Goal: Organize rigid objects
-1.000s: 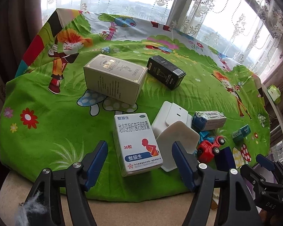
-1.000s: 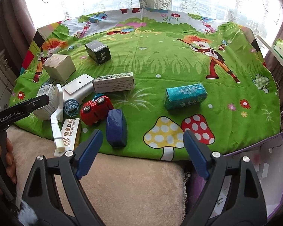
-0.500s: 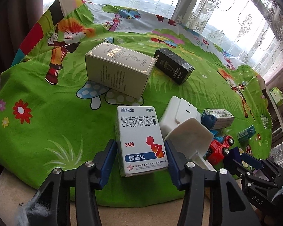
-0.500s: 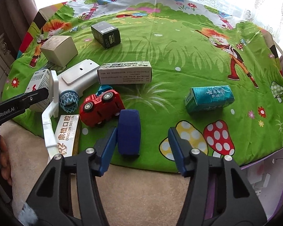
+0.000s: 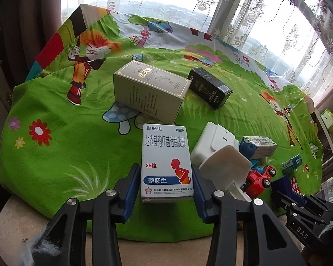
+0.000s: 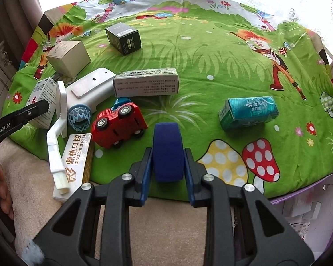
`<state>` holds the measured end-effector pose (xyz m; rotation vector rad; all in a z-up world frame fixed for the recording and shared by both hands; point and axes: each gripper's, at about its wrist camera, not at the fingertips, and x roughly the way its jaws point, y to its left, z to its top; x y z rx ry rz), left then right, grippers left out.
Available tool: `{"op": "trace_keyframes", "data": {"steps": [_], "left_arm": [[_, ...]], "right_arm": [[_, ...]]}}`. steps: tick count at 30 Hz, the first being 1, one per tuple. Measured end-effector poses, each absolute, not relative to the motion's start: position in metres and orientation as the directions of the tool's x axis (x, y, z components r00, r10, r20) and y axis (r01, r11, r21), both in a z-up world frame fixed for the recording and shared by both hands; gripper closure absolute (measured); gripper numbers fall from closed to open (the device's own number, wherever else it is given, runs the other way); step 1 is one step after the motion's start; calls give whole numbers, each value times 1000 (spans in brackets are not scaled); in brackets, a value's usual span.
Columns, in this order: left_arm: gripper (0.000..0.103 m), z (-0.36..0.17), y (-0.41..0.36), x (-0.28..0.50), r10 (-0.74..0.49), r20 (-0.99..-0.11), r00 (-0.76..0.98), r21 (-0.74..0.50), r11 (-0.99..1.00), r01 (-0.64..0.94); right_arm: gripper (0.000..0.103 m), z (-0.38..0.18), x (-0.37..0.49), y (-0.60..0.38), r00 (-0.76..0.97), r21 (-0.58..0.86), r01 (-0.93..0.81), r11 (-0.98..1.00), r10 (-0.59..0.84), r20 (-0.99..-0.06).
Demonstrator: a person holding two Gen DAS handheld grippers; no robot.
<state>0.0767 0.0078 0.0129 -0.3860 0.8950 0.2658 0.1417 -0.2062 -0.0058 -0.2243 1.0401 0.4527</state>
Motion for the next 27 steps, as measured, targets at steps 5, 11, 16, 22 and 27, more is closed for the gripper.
{"op": "trace_keyframes", "data": {"steps": [5,11,16,22,27], "left_arm": [[58,23,4,71,82,-778,623,-207,903,-377],[58,40,-7,61,80,-745,662,-211,914,-348],[58,52,-22,54,61,-720,691,-215,927,-306],[58,66,-49,48,7,-687,726,-225,949,-221],[58,76,-80,46,-61,-667,743,-222,968,-120]], "right_arm": [[72,1,136,-210,446,30,-457,889,258,-857],[72,10,128,-219,463,40,-444,895,267,-845],[72,17,119,-228,477,49,-434,900,276,-835],[72,25,108,-243,492,60,-422,904,284,-823],[72,33,98,-258,507,69,-406,911,287,-813]]}}
